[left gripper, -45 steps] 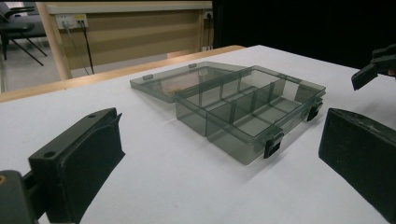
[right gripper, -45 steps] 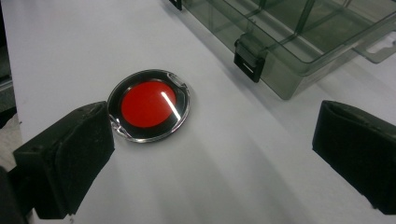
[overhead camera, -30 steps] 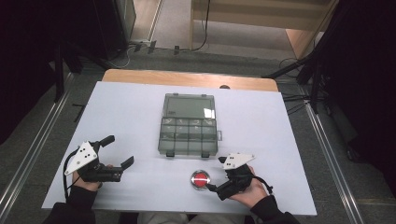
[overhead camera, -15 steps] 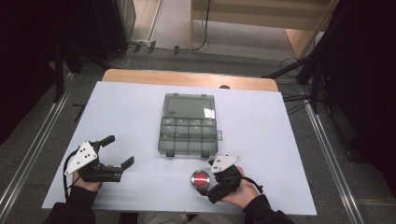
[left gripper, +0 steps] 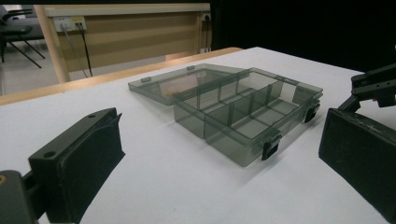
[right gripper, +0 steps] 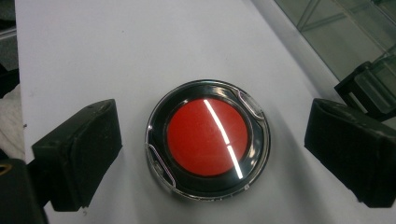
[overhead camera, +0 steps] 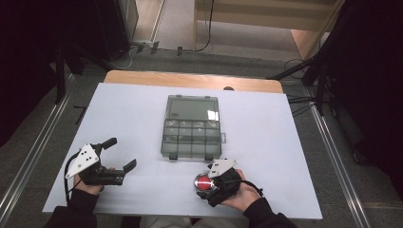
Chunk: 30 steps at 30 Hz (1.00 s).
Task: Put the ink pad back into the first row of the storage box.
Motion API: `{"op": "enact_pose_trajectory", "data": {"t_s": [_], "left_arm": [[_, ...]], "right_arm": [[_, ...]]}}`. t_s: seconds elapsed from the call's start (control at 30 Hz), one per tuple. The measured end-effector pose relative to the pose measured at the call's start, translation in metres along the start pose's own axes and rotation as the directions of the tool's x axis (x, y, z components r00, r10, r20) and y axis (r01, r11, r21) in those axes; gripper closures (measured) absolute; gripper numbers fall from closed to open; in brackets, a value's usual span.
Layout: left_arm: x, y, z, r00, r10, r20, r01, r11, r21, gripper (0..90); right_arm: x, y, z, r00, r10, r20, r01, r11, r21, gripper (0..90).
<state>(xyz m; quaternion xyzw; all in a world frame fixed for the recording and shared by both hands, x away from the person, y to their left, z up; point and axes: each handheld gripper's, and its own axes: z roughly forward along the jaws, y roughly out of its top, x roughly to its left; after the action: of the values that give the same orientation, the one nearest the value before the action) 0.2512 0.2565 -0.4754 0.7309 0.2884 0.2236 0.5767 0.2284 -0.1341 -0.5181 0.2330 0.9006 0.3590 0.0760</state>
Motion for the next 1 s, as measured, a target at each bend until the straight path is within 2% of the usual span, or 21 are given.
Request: {"op": "enact_pose_trajectory", "data": {"t_s": [0.17, 0.3, 0.47, 1.0], "left_arm": [[-0.0001, 0.0001, 0.0, 1.0, 0.0, 0.001, 0.0, 1.0, 0.0, 0.0], [-0.0001, 0.0001, 0.0, 1.0, 0.001, 0.002, -0.001, 1.0, 0.001, 0.0], [-0.0001, 0.0001, 0.0, 1.0, 0.001, 0.003, -0.001, 1.0, 0.002, 0.0], [0.0007, 0.0002, -0.0003, 1.0, -0.006, 0.006, 0.006, 1.0, -0.003, 0.0]], "right_arm": [[-0.0001, 0.0011, 0.002, 0.9999, -0.011, 0.001, 0.011, 1.0, 0.002, 7.9], [0.0, 0.0007, 0.0026, 0.9997, -0.024, 0.0, 0.024, 1.0, 0.005, 14.5], [-0.0002, 0.0007, 0.0018, 0.9997, -0.023, 0.005, 0.023, 1.0, 0.004, 15.1], [0.0007, 0.0004, 0.0021, 0.9993, -0.036, -0.003, 0.036, 0.999, 0.004, 27.9]]}}
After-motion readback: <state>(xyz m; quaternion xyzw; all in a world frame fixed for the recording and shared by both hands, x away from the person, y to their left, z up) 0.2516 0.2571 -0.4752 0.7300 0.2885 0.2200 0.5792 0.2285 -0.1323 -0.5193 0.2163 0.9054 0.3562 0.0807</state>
